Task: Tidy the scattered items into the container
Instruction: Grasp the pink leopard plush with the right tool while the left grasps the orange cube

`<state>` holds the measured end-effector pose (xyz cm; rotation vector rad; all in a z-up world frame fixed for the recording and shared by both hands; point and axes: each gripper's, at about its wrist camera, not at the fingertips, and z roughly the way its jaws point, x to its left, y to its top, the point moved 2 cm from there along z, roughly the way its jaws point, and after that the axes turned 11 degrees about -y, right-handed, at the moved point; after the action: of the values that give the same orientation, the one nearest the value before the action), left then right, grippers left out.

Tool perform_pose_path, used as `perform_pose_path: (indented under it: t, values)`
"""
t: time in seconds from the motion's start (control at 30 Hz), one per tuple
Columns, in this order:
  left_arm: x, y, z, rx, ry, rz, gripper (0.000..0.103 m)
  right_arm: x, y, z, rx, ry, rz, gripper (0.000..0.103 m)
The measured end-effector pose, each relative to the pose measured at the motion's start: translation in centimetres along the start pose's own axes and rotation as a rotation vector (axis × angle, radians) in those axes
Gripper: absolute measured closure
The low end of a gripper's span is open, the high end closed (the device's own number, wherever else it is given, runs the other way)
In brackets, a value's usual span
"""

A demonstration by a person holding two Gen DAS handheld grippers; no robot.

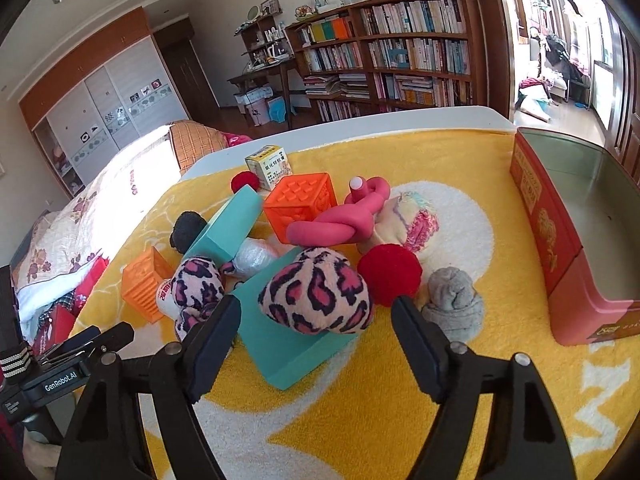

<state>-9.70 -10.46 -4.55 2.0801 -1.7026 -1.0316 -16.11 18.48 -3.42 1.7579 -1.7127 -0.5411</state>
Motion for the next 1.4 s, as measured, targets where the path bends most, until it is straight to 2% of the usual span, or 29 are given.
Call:
perform_pose_path:
  t: [0.17,0.43,0.53,0.63,0.73,0.93,1.0,1.03,1.07,1.13,1.23,1.4]
  values:
    - [-0.3,1.6,0.7,-0.009,-0.017,-0.031,0.001,-0.3,0.3,1.0,0.004,-0.018,0.012,0.022]
    - [-1.6,3.9,3.6,0.026,0.055,-0.036,0.001,0.0,-0.1,2.3,0.017,-0.032,-0.008,0.022]
    - [-1.9,4.4,4.9,0.032,0.109,-0.026,0.001,0.3,-0.4,2.6,0.013,-0.041,-0.029,0.022]
    - [-1.6,4.6,5.8,0.023,0.161,-0.035,0.001,0.3,-0.7,2.7,0.008,-0.047,-0.04,0.023]
    - [-1.1,4.6,6.5,0.013,0.174,-0.05,0.001,0.2,-0.7,2.9,0.007,-0.051,-0.037,0.025]
    - [-0.1,4.4,7.3,0.023,0.128,-0.077,0.002,-0.5,-0.6,3.1,0.018,-0.047,-0.006,0.035]
    - [0.0,4.3,7.3,0.022,0.093,-0.079,0.014,-0.6,-0.6,3.2,0.021,-0.048,-0.005,0.041]
    - [-0.1,4.3,7.3,0.023,0.066,-0.078,0.022,-0.5,-0.7,3.2,0.022,-0.048,-0.009,0.048]
    - [-0.3,4.3,7.2,0.021,0.063,-0.07,0.023,-0.4,-0.7,3.2,0.022,-0.049,-0.013,0.054]
    - [-0.8,4.2,7.1,0.013,0.075,-0.041,0.024,-0.2,-0.7,3.0,0.008,-0.066,-0.026,0.058]
    - [-0.8,4.1,6.5,-0.005,0.064,-0.039,0.024,-0.1,-0.7,2.3,-0.036,-0.084,-0.04,0.061]
    - [-1.3,4.4,4.8,-0.075,0.095,-0.007,0.024,-0.2,-0.5,1.3,-0.084,-0.094,-0.034,0.061]
